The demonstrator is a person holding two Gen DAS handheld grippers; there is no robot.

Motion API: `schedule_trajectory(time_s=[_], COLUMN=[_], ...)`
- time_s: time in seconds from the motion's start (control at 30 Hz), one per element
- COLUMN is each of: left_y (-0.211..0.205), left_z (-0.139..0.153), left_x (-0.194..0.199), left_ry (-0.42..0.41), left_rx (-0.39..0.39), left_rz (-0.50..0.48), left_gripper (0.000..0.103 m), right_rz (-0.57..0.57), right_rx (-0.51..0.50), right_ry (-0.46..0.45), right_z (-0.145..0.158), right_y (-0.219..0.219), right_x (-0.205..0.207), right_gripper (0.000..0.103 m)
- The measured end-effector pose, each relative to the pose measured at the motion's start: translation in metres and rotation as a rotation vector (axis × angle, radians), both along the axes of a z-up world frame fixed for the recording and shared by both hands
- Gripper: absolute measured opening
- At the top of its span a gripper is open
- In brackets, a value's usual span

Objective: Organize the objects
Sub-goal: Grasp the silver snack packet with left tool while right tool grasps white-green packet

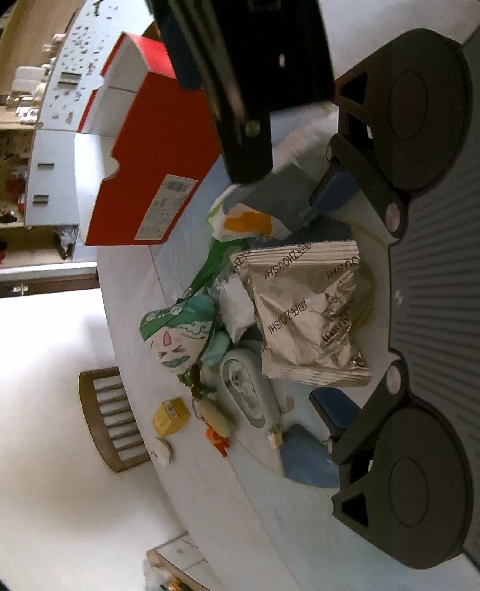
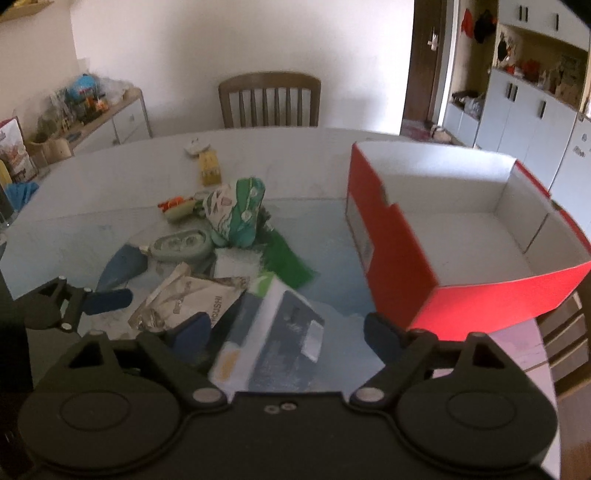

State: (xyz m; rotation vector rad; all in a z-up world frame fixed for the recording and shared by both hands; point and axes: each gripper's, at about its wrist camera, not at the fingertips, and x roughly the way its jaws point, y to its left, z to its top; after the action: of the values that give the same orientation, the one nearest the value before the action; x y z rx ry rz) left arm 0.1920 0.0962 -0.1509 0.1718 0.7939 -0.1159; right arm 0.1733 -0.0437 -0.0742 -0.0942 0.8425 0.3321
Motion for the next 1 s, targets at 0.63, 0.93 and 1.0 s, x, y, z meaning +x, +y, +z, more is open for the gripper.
schedule_trajectory(time_s=[0.63,0.93,1.0], left_y=[0.026,0.034,0.035], left_z=[-0.016,-0.003,0.002], left_x=[0.016,0.011,0.009], left_ry=[0.039,0.048,0.039], left_rx=[-0.034,-0.078,-0.09], left_rz=[0.007,0.039,0.044], left_gripper=[0.056,0.041,0.039], right_rz=[-0.017,0.016,0.017], right_rx=[-0.042,-0.033,-0.018], right_ry=[0.176,0.127,0.105], right_z=[-0.034,-0.015,-0.006], right_y=[0.026,0.021,0.015], right_x=[0.039,0.032,0.029], right_gripper=[0.038,0.013,0.013])
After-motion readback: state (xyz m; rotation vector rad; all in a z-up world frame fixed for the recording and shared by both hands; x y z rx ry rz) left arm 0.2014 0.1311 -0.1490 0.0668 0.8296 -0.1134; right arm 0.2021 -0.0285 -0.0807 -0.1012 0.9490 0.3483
